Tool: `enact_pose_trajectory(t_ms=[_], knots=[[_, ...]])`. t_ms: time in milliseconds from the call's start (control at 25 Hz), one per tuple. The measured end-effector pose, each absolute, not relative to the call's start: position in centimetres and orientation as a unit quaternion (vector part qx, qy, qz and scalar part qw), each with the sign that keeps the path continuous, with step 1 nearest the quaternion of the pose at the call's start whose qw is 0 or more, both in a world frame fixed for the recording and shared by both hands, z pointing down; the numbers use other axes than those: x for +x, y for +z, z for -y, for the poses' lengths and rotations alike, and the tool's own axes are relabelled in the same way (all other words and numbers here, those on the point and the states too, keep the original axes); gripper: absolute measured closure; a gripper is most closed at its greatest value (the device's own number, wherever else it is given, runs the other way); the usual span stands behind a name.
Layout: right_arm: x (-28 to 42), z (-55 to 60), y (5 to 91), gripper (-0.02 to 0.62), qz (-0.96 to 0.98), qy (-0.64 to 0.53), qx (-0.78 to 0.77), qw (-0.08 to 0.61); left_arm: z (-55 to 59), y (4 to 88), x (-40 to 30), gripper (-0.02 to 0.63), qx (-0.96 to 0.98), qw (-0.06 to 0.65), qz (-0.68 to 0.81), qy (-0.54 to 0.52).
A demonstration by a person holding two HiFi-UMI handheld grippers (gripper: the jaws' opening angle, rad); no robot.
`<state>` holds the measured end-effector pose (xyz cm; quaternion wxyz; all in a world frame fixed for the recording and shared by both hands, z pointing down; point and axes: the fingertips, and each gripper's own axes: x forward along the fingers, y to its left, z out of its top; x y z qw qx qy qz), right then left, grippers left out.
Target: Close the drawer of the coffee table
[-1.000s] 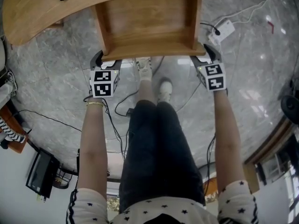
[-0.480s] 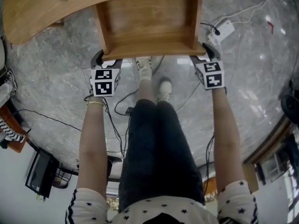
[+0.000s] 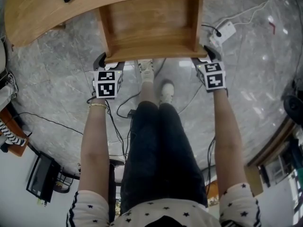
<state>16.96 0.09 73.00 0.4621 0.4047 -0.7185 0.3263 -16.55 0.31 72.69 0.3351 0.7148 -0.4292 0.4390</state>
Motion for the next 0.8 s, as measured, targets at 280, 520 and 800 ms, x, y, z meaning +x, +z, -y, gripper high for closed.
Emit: enact_pose_trajectory(t_ms=[280, 520, 800], knots=[[16.4, -0.4, 71.8, 0.314, 0.712, 0.342, 0.404, 0.462, -0.4, 71.9, -16.8, 0.31, 0.712, 0.342, 0.422, 0.446], [16.3, -0.5, 70.9, 0.314, 0.709, 0.349, 0.399, 0.464, -0.5, 71.2, -16.9, 0.31, 0.709, 0.351, 0.415, 0.45], [16.3, -0.5, 69.9, 0.314, 0.708, 0.355, 0.399, 0.463, -0.4, 70.4, -16.9, 0.31, 0.708, 0.357, 0.41, 0.45]])
